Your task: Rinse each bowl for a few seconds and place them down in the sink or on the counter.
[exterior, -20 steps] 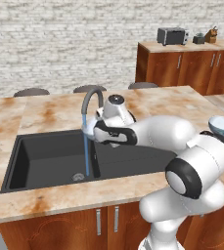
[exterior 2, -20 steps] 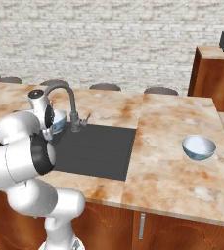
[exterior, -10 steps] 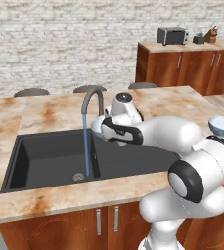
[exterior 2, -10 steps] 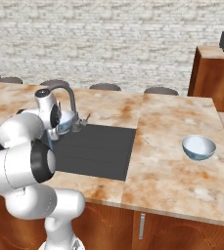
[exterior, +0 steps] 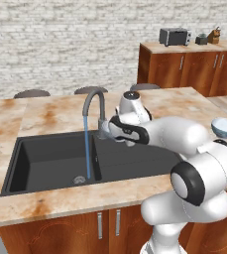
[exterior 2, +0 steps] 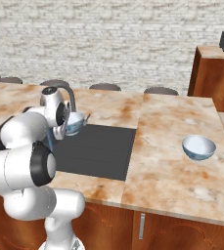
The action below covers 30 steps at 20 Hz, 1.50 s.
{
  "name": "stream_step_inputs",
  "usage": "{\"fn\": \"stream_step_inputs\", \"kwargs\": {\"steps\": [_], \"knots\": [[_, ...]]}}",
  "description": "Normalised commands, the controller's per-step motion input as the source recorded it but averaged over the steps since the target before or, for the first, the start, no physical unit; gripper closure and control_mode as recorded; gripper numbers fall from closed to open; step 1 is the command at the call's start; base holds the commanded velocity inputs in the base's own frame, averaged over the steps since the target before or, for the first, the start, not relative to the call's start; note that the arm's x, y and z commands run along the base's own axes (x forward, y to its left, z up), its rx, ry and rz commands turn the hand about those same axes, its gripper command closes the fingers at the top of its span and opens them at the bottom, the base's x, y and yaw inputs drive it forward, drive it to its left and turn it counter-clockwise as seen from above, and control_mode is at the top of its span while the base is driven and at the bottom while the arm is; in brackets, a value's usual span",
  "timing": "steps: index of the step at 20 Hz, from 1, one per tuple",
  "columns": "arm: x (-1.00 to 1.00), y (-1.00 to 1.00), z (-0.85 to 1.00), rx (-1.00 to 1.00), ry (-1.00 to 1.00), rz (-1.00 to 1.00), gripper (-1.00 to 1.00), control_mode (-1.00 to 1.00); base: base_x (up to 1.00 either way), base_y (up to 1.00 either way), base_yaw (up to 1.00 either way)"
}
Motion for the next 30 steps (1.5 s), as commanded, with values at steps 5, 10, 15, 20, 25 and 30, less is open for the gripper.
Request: {"fn": "stream_step_inputs", "kwargs": {"steps": [5,10,15,20,25,30], "knots": [[0.0,-0.38,0.0,0.01,0.03,-0.04,1.0,-1.0,0.0,0.0,0.0],[0.05,-0.33,-0.01,0.01,0.01,0.0,1.0,-1.0,0.0,0.0,0.0],[0.03,-0.24,-0.12,0.0,-0.02,0.0,1.0,-1.0,0.0,0.0,0.0],[0.07,-0.19,-0.19,0.0,-0.01,0.0,1.0,-1.0,0.0,0.0,0.0],[0.17,-0.17,-0.2,0.01,0.01,0.0,1.0,-1.0,0.0,0.0,0.0],[0.2,-0.16,-0.26,0.03,0.08,0.0,1.0,-1.0,0.0,0.0,0.0]]}}
